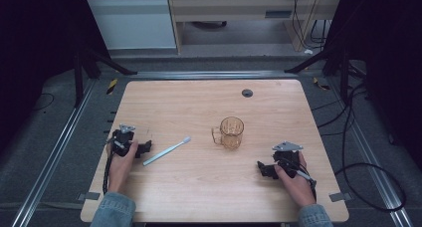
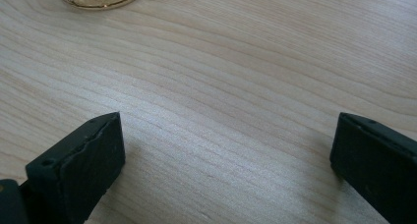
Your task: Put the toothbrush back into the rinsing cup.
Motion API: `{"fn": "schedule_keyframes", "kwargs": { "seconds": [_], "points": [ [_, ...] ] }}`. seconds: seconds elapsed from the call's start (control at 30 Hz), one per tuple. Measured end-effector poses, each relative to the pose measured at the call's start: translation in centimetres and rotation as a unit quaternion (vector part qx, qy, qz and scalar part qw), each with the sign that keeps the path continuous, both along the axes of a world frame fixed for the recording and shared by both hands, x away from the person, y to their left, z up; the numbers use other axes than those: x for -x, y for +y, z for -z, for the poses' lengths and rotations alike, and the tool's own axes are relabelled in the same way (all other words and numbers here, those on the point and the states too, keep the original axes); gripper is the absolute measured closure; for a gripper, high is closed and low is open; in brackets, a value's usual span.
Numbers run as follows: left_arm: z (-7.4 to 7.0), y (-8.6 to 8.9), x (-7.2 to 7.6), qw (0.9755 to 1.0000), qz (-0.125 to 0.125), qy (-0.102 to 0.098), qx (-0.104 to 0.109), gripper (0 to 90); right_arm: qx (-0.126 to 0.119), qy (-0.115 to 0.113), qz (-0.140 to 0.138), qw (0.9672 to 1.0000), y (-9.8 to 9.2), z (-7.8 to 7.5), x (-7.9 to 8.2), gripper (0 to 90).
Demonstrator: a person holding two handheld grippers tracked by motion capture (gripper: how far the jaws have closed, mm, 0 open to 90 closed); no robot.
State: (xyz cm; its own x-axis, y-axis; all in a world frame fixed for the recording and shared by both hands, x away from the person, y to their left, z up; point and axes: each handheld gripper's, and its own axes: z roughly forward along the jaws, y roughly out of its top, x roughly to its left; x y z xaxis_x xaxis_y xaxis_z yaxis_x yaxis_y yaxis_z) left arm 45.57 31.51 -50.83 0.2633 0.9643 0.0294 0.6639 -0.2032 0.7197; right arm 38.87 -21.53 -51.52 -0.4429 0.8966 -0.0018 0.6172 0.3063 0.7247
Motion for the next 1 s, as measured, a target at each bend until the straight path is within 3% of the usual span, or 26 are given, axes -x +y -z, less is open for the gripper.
{"fn": "schedule_keyframes", "kwargs": {
  "seconds": [0.17, 0.43, 0.53, 0.6, 0.77, 0.83, 1.0],
  "points": [
    [-0.8, 0.2, 0.6, 0.9997, 0.007, -0.024, -0.006, 3.6, 0.0, 0.0, -0.001, 1.0, 0.0, 0.0, 0.0, 0.4],
    [-4.0, -0.6, 3.2, 0.997, 0.051, -0.056, -0.013, 2.1, 0.0, 0.0, 0.0, 1.0, 0.0, 0.0, 0.0, 0.4],
    [-5.2, -1.0, 3.9, 0.9955, 0.081, -0.043, -0.026, 2.5, 0.0, 0.0, -0.001, 1.0, 0.0, 0.0, 0.0, 0.4],
    [-6.1, -1.3, 4.3, 0.9936, 0.103, -0.022, -0.04, 3.5, 0.0, 0.0, -0.001, 1.0, 0.0, 0.0, 0.0, 0.4],
    [-7.7, -2.4, 4.6, 0.9897, 0.129, 0.006, -0.062, 3.5, 0.0, 0.0, -0.001, 1.0, 0.0, 0.0, 0.0, 0.4],
    [-8.1, -2.8, 4.6, 0.9881, 0.142, 0.018, -0.057, 3.8, 0.0, 0.0, 0.0, 1.0, 0.0, 0.0, 0.0, 0.4],
    [-8.7, -4.8, 4.0, 0.978, 0.178, 0.059, -0.091, 6.3, 0.003, -0.003, -0.003, 1.0, 0.0, 0.0, 0.0, 0.4]
  ]
}}
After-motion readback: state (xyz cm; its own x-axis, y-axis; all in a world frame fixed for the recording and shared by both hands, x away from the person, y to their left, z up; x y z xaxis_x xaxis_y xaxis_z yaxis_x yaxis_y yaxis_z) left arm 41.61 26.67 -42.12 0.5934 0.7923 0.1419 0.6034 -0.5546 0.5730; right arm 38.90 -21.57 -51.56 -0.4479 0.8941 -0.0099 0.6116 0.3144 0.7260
